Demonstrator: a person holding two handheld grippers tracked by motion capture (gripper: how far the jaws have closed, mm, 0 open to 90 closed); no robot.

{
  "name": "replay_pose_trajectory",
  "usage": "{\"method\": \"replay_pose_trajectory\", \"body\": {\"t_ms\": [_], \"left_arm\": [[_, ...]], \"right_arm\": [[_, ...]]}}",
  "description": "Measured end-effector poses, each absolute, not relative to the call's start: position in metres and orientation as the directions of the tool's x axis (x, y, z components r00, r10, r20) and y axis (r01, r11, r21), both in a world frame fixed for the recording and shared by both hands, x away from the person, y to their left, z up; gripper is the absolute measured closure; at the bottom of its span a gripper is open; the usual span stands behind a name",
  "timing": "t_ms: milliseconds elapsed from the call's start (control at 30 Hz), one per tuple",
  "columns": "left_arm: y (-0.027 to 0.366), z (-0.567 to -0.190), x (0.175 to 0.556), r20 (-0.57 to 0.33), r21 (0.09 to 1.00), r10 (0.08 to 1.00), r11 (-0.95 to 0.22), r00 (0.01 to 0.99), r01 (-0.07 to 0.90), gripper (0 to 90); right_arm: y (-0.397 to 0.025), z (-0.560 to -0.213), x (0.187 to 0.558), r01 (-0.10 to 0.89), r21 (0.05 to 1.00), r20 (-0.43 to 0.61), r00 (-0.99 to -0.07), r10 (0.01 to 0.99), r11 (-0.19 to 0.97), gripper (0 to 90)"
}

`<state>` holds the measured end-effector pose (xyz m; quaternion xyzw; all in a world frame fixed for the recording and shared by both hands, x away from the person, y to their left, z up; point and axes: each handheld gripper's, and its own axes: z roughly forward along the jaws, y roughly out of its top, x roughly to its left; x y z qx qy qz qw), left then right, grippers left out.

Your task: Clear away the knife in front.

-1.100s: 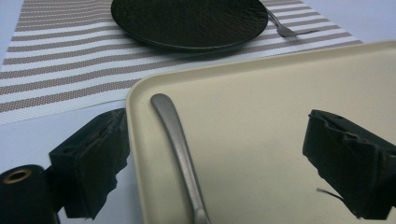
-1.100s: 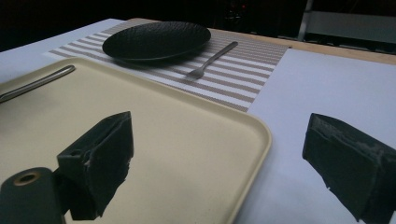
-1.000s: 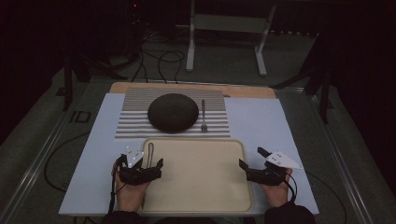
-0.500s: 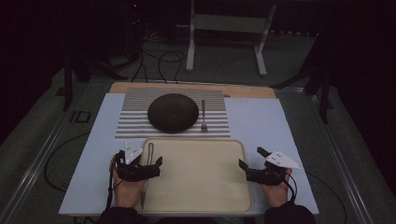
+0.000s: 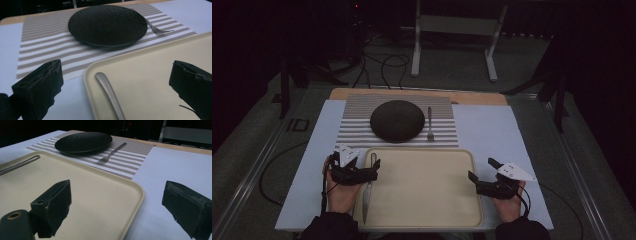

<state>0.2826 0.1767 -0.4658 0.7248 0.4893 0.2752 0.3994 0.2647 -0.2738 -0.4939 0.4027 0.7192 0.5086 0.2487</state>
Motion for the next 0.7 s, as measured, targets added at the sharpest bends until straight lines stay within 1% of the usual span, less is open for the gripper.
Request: {"method": "replay_pose_trajectory", "body": {"t_ms": [367, 700], "left_arm": [[0.204, -0.468, 0.291, 0.104, 0.852, 0.909, -0.291, 0.404, 0.435, 0.1], [0.232, -0.471, 0.288, 0.061, 0.885, 0.917, -0.231, 0.393, 0.403, 0.1]], "right_arm": [[-0.275, -0.494, 0.264, 0.325, 0.933, 0.049, -0.545, 0.837, 0.156, 8.6], [-0.275, -0.494, 0.263, 0.327, 0.931, 0.041, -0.538, 0.842, 0.163, 8.6]]}}
